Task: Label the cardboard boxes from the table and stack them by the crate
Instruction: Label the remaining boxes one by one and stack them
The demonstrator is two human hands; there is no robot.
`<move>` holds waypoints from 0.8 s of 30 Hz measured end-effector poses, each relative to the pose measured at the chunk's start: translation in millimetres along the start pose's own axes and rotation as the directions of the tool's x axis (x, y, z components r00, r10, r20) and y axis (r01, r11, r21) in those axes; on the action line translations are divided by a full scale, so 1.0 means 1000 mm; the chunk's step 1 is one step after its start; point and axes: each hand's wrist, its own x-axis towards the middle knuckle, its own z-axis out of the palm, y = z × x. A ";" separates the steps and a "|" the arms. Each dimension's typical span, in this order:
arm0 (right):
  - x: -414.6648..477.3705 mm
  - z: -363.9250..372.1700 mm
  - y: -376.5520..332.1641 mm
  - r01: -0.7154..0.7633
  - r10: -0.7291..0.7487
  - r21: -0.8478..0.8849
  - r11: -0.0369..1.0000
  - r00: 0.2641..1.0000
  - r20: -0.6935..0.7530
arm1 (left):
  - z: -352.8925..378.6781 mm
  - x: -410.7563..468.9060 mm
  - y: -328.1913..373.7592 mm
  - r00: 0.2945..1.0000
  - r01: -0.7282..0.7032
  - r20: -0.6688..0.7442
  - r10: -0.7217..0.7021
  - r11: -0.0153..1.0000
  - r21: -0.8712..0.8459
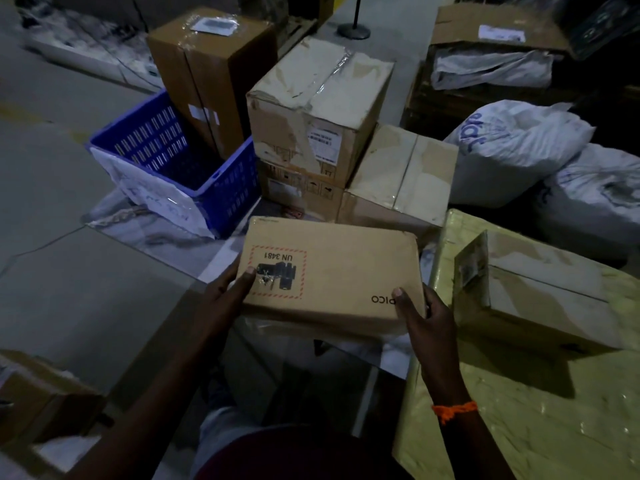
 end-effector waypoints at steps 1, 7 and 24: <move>0.000 -0.001 0.001 -0.006 0.006 0.013 1.000 1.000 -0.003 | 0.004 0.000 -0.002 1.000 0.004 -0.013 -0.005 1.000 -0.008; 0.017 -0.008 0.001 -0.013 0.012 0.036 0.999 0.999 0.030 | 0.004 0.014 0.017 0.997 0.075 -0.012 -0.075 0.996 0.053; 0.016 -0.011 -0.041 -0.220 0.157 0.416 0.883 0.971 0.181 | -0.009 0.017 0.057 0.992 0.015 -0.123 -0.023 0.998 -0.064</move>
